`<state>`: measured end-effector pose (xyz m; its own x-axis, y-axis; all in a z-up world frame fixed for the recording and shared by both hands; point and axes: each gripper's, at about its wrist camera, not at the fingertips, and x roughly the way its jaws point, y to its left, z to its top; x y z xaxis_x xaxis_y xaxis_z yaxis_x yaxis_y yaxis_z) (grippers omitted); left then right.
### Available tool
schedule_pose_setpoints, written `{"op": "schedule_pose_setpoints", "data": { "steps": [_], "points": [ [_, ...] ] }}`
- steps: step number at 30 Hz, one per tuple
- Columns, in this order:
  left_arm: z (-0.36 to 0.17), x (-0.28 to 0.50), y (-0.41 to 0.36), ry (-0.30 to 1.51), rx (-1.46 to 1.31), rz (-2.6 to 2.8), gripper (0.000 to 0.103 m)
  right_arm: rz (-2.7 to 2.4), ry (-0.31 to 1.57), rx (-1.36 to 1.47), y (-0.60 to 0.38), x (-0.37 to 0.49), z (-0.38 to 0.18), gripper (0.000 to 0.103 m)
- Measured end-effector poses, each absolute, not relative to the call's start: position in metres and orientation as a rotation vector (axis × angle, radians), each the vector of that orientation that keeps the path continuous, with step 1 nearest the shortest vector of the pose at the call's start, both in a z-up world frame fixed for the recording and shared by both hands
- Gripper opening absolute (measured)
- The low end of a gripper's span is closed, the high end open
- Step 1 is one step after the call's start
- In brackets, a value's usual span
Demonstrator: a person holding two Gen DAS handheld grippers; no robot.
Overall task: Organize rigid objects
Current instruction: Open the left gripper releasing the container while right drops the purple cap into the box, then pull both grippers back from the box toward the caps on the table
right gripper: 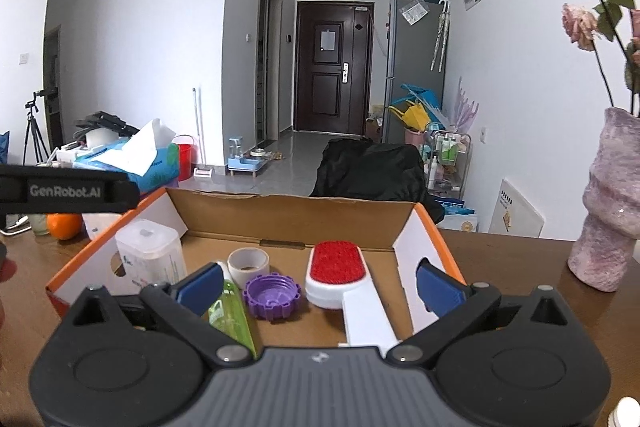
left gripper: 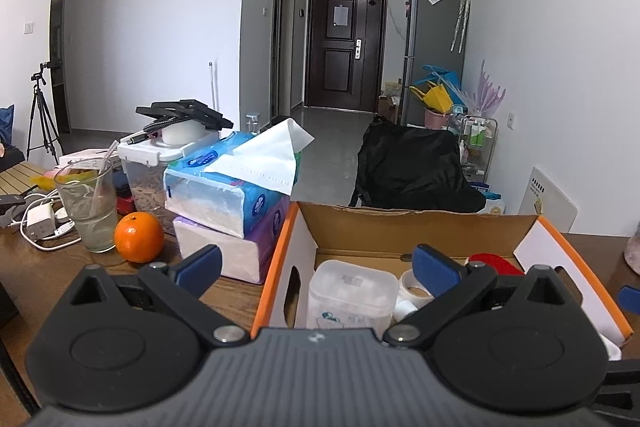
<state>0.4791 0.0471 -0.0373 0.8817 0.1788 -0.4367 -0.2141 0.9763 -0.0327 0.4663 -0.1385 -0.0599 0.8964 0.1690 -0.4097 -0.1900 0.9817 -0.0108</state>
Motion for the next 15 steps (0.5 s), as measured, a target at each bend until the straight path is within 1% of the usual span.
{"op": "schedule_pose_setpoints", "data": {
  "steps": [15],
  "points": [
    [-0.029,0.425,0.039,0.43,-0.068,0.201,0.103,0.175,0.41,-0.021,-0.157,0.412,-0.055,0.103]
  ]
}}
